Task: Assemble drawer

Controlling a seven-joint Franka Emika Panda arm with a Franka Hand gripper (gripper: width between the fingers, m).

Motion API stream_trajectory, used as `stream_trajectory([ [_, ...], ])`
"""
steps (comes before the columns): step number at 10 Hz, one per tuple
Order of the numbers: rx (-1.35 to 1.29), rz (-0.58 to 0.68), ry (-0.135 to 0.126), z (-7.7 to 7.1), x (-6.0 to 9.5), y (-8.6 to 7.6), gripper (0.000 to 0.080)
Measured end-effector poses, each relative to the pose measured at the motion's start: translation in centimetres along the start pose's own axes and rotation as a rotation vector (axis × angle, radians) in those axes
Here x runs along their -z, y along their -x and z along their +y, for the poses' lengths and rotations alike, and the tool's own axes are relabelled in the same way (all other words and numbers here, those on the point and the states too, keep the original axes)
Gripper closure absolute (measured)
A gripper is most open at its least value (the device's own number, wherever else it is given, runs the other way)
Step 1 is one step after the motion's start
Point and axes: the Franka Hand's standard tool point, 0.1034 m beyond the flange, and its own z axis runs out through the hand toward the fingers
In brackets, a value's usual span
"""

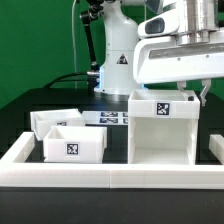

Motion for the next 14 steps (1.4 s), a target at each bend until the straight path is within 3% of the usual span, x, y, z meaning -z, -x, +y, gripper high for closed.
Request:
stream_trajectory([
  [5,-0.245,0.01,-0.019,-0.5,0.3,-0.3,0.0758],
  [9,-0.611,0.016,-0.05,-0.6,0.3,-1.3,0.0754],
  [14,-0.856,0.012,-0.083,-0.8,0.7,-1.7,0.0754],
])
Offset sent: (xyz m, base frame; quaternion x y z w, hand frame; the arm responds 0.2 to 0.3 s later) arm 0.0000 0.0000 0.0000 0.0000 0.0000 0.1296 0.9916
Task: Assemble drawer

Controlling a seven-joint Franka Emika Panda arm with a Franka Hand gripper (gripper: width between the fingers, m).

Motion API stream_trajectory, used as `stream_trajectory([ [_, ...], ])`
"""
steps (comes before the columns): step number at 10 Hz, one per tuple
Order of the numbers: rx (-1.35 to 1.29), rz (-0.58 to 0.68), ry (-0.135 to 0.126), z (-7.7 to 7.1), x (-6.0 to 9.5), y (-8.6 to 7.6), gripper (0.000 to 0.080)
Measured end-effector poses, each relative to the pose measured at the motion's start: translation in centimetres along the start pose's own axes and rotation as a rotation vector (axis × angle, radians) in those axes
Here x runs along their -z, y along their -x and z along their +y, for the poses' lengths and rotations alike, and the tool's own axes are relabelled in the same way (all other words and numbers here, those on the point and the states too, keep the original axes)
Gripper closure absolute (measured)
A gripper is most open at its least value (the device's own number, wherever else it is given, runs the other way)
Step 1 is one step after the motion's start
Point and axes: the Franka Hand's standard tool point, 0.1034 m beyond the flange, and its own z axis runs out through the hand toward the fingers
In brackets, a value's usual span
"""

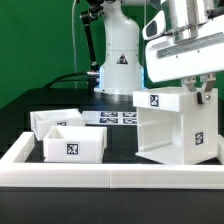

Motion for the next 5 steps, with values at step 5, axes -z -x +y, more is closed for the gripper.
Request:
stream_trajectory([
  [5,-0.392,-0.033,-0.032,0.17,-0.42,-0.73,0.0754],
])
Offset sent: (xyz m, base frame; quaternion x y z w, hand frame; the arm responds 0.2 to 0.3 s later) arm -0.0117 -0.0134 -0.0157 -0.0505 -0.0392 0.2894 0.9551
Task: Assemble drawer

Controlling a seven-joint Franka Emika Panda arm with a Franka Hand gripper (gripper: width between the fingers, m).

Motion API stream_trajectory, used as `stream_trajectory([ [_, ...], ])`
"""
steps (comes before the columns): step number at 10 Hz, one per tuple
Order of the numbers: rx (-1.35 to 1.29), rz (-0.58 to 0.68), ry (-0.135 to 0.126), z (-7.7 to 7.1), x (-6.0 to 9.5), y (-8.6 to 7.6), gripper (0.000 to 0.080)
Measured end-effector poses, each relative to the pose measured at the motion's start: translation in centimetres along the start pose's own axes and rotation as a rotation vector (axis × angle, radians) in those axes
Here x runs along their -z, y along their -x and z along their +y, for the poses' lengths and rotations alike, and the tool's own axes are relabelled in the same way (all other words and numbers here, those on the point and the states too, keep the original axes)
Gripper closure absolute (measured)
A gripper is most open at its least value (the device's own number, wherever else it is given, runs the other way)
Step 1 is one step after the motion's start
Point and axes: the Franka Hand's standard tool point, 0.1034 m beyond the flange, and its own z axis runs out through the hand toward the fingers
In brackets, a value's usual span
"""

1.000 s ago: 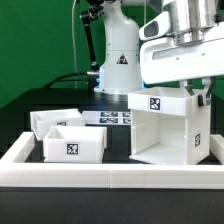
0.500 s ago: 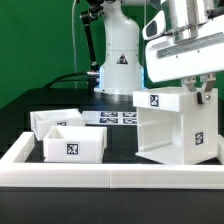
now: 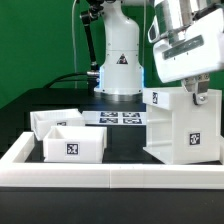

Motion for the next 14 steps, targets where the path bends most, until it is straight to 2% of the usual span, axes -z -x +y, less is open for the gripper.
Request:
stream_trajectory([
  [2,-0.078,-0.012,-0.004,-1.4,-0.3,-0.7,0.0752],
  [5,-0.093,-0.022,-0.029,-4.1,-0.8,-0.7,0.0751],
  [7,-0.127,-0.033,-0.02,-4.6,-1.2,-0.6,0.0751],
  [10,-0.131,-0.06,0.013,-4.9,-1.6,-0.1,0.0751],
  [12,-0.129,-0.06,0.014,-4.8,-1.6,0.0,0.0751],
  [13,-0.128,-0.06,0.014,-4.8,-1.7,0.0,0.0571],
  [14,-0.128,-0.06,0.015,-4.8,-1.7,0.0,0.0437],
])
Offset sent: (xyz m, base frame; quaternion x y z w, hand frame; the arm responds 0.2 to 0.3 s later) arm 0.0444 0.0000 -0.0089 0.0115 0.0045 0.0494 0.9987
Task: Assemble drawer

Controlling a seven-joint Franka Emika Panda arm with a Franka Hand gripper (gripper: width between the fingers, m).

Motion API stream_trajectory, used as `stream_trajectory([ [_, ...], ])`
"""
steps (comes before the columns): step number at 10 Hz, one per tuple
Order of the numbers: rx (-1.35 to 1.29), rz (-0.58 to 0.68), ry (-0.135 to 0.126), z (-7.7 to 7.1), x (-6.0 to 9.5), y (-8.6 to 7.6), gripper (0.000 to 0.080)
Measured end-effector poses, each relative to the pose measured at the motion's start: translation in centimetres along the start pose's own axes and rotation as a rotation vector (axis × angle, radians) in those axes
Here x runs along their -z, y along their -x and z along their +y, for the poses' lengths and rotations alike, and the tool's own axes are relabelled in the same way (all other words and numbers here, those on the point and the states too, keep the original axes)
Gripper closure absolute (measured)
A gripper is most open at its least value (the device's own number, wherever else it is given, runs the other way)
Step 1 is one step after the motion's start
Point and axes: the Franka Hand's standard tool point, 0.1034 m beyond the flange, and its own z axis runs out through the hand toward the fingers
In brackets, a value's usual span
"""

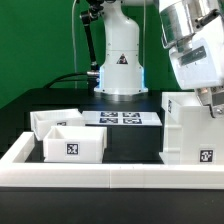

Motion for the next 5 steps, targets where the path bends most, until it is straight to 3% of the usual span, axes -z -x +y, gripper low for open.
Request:
stream_trajectory([
  [1,0.025,0.0,0.001,0.0,0.1,0.0,0.0437],
  [2,0.154,-0.018,0.026,0.2,1.0,-0.3,0.0249],
  [3,0.214,-0.018,0.013,0.1,2.4,-0.8,0.0177],
  [5,0.287,-0.008,-0.02,0.5,4.1,-1.3,0.0158],
])
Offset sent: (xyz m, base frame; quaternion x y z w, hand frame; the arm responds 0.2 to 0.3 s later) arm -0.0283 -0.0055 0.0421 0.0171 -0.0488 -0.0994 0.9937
